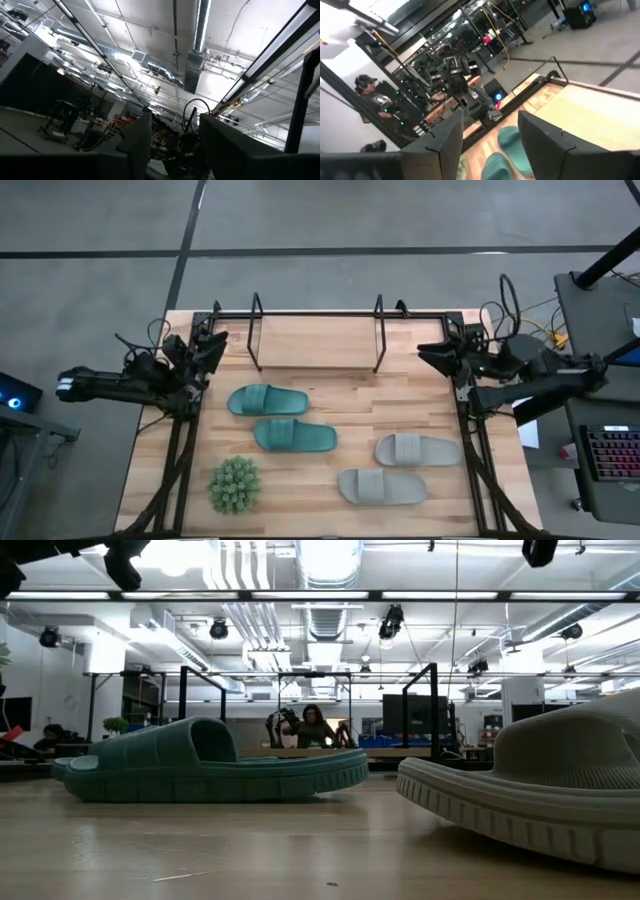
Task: Pick and place slides into the shelf
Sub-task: Put the top gray slipper on the shelf
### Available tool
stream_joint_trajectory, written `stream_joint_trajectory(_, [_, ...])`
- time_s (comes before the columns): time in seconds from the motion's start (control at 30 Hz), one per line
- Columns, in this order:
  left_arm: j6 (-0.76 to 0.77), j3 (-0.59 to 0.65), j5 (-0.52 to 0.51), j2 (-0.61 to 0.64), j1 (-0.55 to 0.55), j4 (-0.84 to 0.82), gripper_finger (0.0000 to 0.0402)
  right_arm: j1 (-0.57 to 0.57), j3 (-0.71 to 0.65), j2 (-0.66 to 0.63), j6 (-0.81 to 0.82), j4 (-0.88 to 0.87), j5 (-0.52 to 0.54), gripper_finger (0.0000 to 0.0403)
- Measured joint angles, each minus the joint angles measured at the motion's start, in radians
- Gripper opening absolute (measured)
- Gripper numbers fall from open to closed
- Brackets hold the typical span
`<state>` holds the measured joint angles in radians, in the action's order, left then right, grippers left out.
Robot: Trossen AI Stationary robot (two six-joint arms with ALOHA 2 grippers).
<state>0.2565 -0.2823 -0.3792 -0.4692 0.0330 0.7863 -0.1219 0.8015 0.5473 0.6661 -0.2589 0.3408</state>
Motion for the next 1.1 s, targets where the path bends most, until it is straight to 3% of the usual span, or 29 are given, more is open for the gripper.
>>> stream_joint_trajectory(0.13, [0.000,0.001,0.004,-0.008,0.001,0.000,0.0153,0.000,0.053,0.054,0.084,-0.045,0.000,0.0174])
stream_joint_trajectory(0.47, [0.001,0.002,0.007,-0.008,0.000,-0.002,0.0153,0.000,0.154,0.145,0.470,-0.500,-0.052,0.0162])
stream_joint_trajectory(0.8, [0.003,0.008,0.008,-0.008,0.000,-0.010,0.0153,-0.007,0.124,0.187,0.645,-0.582,-0.304,0.0162])
stream_joint_trajectory(1.1, [0.000,0.011,0.008,-0.009,0.000,-0.013,0.0153,-0.108,0.120,0.193,0.814,-0.758,-0.322,0.0160])
